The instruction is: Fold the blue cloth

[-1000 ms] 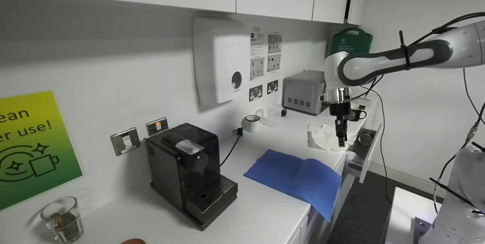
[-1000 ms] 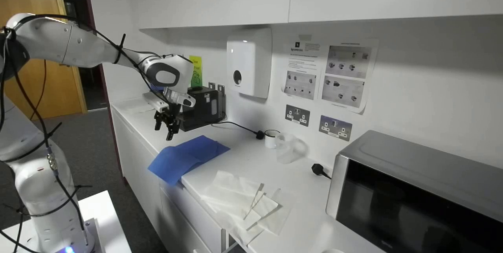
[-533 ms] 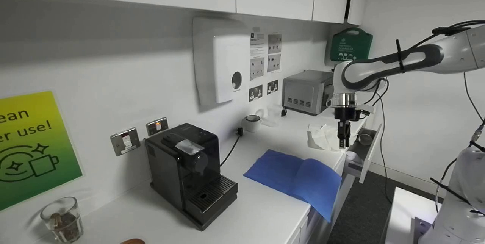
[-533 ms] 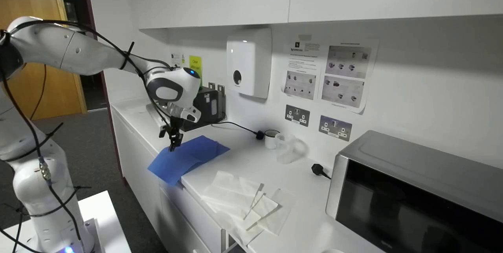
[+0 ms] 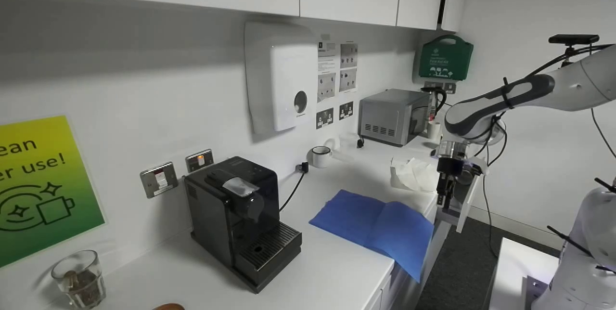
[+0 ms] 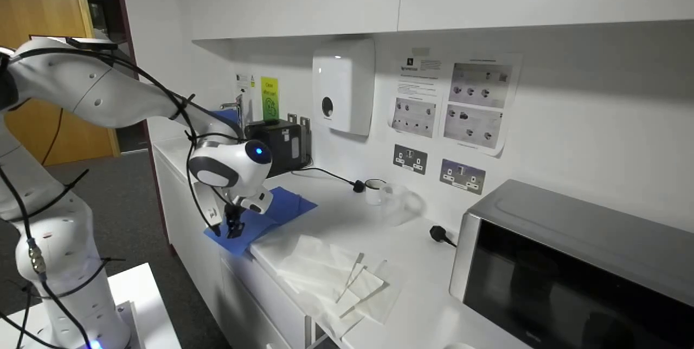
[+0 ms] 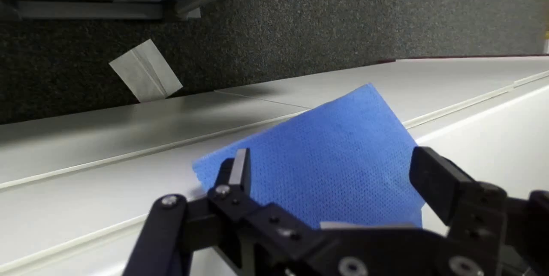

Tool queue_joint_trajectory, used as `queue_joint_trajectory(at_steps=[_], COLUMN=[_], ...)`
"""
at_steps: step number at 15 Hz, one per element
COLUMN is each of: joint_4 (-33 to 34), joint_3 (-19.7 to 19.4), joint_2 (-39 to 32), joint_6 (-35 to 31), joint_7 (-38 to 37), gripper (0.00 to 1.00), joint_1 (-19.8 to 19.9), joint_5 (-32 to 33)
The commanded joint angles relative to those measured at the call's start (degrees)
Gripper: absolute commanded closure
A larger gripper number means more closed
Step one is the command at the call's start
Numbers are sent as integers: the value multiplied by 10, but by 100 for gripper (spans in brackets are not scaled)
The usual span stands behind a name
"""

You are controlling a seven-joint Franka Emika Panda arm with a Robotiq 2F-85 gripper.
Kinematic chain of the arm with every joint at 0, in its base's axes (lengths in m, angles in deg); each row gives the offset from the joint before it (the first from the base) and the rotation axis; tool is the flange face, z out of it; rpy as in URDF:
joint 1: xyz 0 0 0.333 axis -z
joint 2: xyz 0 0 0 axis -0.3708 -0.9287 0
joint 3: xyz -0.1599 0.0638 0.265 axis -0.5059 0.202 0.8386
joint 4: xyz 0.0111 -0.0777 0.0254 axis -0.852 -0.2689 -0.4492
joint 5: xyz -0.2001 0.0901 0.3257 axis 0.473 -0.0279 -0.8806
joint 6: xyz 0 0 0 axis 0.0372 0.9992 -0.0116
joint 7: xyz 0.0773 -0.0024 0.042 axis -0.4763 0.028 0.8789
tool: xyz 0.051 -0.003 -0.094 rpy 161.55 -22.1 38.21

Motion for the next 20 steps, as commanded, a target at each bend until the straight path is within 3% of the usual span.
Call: queue_joint_trajectory(at_steps=[1,8,15,20], joint_4=[-59,-99,-85,-85], joint_3=[-11,-4,-19,-27], joint_2=[18,4,-28,-51], joint_6=[-62,-141,-179,-198], joint_7=[67,126,181,253], gripper=[0,0,0,0], joint_1=[9,11,5,5], joint_5=[-65,-79,-95,-143])
